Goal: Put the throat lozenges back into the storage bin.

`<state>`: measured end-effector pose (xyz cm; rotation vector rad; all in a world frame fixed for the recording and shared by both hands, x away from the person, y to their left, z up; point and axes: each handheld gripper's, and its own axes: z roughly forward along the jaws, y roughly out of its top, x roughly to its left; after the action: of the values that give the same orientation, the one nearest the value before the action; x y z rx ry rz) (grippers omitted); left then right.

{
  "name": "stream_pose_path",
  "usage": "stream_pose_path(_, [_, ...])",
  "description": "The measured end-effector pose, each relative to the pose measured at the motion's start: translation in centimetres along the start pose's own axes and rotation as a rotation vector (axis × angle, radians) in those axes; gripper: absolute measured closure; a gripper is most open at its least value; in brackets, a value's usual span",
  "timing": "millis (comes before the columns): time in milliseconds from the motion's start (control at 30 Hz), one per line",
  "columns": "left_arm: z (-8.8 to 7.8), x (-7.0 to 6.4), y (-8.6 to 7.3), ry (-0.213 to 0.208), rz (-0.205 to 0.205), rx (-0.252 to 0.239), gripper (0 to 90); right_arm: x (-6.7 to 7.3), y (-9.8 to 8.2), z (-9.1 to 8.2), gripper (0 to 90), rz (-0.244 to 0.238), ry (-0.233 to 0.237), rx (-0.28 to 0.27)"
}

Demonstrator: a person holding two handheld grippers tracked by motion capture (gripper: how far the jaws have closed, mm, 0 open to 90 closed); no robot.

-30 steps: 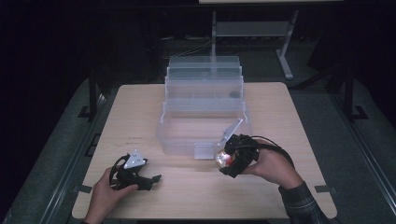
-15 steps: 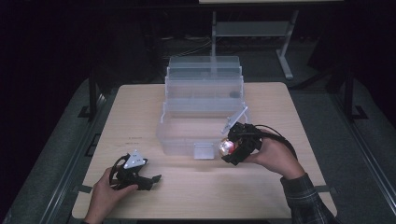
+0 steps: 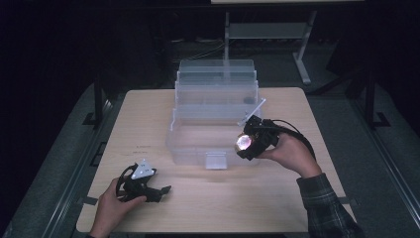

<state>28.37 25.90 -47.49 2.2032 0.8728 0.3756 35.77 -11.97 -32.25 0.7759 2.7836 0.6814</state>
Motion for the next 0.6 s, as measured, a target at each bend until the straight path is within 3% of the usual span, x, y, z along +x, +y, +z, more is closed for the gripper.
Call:
stream_pose_path(367, [0.0, 0.0, 0.0, 0.0, 0.0, 0.0, 12.4, -2.3, 1.4, 0.4, 19.8, 0.054, -0.022, 0.002])
stream_pose_path(600, [0.0, 0.0, 0.0, 0.0, 0.0, 0.0, 12.4, -3.5, 1.4, 1.2, 19.8, 0.085, -0.029, 0.016])
